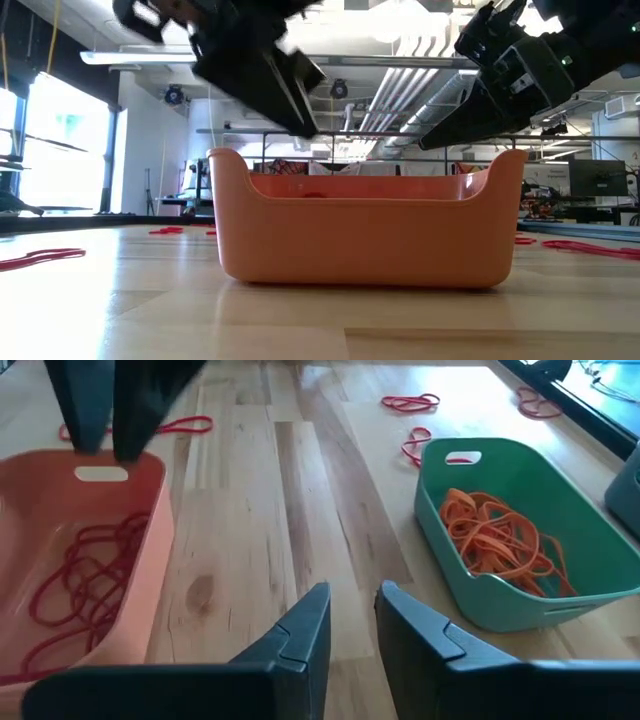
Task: Sort rubber bands into baskets
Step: Put the red rubber band into the orange bin
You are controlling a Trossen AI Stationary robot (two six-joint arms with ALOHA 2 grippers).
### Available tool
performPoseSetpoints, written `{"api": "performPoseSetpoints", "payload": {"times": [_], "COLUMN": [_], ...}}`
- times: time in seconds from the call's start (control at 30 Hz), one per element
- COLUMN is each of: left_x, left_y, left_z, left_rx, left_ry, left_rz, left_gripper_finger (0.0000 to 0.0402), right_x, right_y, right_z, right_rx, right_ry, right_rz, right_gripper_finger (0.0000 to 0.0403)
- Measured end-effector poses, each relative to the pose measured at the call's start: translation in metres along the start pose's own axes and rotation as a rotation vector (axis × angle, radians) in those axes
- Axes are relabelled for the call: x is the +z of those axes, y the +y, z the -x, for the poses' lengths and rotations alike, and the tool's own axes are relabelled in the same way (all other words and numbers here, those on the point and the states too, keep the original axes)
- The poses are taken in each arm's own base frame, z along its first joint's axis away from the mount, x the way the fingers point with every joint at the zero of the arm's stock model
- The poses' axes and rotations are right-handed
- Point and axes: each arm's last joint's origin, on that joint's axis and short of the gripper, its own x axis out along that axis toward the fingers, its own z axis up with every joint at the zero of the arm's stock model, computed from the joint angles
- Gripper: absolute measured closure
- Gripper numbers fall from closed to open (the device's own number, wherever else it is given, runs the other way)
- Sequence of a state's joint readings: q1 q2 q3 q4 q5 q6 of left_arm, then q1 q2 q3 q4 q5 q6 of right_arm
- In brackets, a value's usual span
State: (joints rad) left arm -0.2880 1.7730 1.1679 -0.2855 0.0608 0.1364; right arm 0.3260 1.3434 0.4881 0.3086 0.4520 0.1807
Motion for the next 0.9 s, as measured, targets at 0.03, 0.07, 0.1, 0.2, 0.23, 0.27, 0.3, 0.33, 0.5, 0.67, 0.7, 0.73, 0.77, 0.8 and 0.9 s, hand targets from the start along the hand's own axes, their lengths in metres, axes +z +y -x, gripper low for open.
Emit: {"api": "performPoseSetpoints", "payload": {"times": [0.03,0.07,0.1,0.2,0.23,0.27,0.3,0.33,0.5,0.67,0.7,0.73,0.77,0.8,0.9], "left_x": [0.002,0.003,0.004,0.002,0.001,-0.002,-0.005,-0.008,-0.029,-0.055,-0.06,-0.064,-0.069,-0.072,-0.079], "left_y": [-0.002,-0.004,-0.006,-0.018,-0.022,-0.027,-0.031,-0.035,-0.051,-0.049,-0.048,-0.047,-0.047,-0.046,-0.046], "left_z": [0.006,0.013,0.02,0.04,0.046,0.051,0.056,0.06,0.067,0.059,0.057,0.055,0.052,0.049,0.042], "left_rx": [0.001,0.0,-0.001,0.012,0.021,0.025,0.032,0.034,0.072,0.099,0.106,0.111,0.111,0.109,0.09], "left_ry": [-0.004,-0.004,0.0,0.045,0.063,0.093,0.127,0.162,0.366,0.48,0.491,0.501,0.504,0.495,0.46], "left_rz": [0.013,0.021,0.03,0.039,0.035,0.036,0.038,0.043,0.076,0.205,0.216,0.22,0.224,0.227,0.238], "left_gripper_finger": [0.03,0.0297,0.0295,0.0291,0.0291,0.0291,0.0291,0.0291,0.0291,0.0291,0.0291,0.0291,0.0291,0.0291,0.0291], "right_x": [0.0,0.0,0.0,0.0,0.0,-0.001,-0.001,-0.001,-0.001,-0.001,-0.001,-0.001,-0.001,-0.001,-0.001], "right_y": [0.0,0.0,0.0,0.0,0.0,0.0,0.0,0.0,0.0,0.0,0.0,0.0,0.0,0.0,0.0], "right_z": [0.0,0.0,0.0,0.0,0.0,0.0,0.0,0.0,0.0,0.0,0.0,0.0,0.0,0.0,0.0], "right_rx": [0.0,0.0,-0.001,-0.003,-0.004,-0.004,-0.005,-0.005,-0.006,-0.006,-0.006,-0.007,-0.007,-0.007,-0.007], "right_ry": [0.0,0.001,0.002,0.004,0.004,0.006,0.007,0.007,0.01,0.011,0.012,0.013,0.013,0.013,0.013], "right_rz": [-0.001,-0.001,0.0,0.001,0.001,0.001,0.002,0.002,0.004,0.004,0.004,0.005,0.007,0.008,0.008], "right_gripper_finger": [0.0329,0.0329,0.0329,0.0329,0.0329,0.0329,0.0329,0.0329,0.0329,0.0329,0.0329,0.0329,0.0329,0.0329,0.0329]}}
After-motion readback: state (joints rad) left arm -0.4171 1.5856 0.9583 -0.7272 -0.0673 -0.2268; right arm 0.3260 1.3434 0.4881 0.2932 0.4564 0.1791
